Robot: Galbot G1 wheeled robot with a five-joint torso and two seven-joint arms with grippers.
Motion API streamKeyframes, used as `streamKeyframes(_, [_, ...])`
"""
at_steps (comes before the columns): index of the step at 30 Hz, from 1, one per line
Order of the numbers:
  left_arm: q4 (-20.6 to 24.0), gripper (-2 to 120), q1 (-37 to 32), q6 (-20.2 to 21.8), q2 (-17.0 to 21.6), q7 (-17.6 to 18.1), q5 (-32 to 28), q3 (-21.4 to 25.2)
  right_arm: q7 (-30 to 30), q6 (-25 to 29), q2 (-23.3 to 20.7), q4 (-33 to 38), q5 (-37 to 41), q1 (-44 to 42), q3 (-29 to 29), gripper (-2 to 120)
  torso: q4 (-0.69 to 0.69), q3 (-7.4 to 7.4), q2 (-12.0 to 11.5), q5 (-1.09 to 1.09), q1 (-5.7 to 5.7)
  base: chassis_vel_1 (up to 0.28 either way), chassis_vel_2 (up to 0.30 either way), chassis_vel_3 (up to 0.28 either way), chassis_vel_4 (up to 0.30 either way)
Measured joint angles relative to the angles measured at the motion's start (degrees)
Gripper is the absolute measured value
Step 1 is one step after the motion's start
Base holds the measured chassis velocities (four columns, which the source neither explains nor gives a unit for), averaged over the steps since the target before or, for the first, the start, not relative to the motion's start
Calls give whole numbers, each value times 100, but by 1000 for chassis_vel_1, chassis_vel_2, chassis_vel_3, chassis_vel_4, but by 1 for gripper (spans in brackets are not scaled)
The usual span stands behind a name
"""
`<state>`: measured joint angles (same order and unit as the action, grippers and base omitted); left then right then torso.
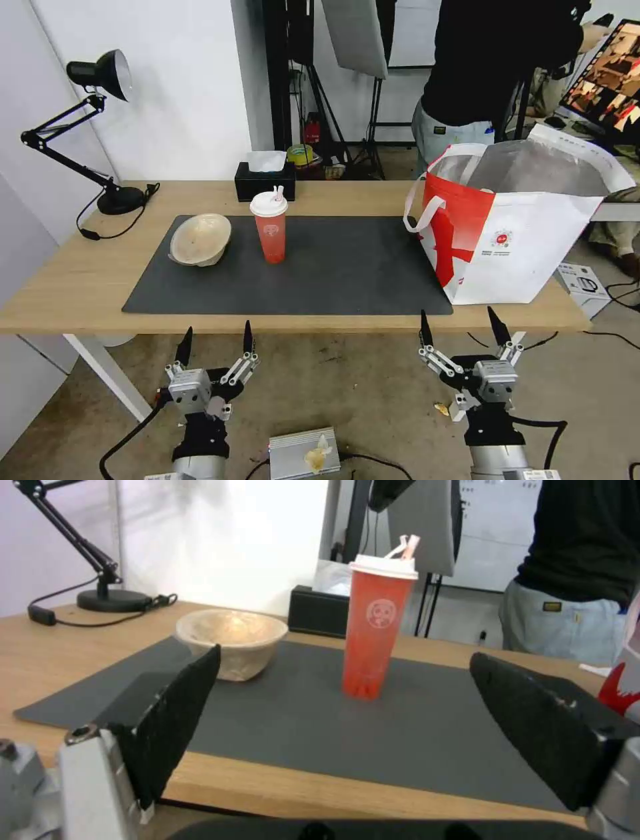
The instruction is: Pick up the trash from the table and place it into the takeout bag.
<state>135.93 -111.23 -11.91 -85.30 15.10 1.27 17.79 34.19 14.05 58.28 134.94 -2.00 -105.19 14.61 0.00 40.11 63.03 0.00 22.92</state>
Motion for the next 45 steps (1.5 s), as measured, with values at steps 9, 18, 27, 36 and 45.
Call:
streamKeyframes(9, [-34, 100, 61, 13, -34, 1, -3, 18, 1, 4, 5, -67, -40, 6, -90, 100, 0, 0, 0, 0, 0, 0, 0, 0, 0])
streamKeyframes(18, [-30, 100, 31, 16, -66, 0, -2, 22, -37, 133, 34, -121, -257, 62, -156, 100, 0, 0, 0, 0, 0, 0, 0, 0, 0])
streamKeyframes(27, [-82, 100, 46, 10, -113, 15, 30, 51, -1571, 1391, -67, -309, -214, 302, -245, 100, 0, 0, 0, 0, 0, 0, 0, 0, 0])
streamKeyframes(36, [-97, 100, -9, -62, -118, 20, 32, 71, -2623, 1513, -344, -165, 325, 630, -339, 100, 0, 0, 0, 0, 0, 0, 0, 0, 0])
streamKeyframes(45, [6, 100, -152, -166, -230, -15, 159, 38, -2926, 1010, -865, -74, 996, 1410, -635, 100, 0, 0, 0, 1, 0, 0, 0, 0, 0])
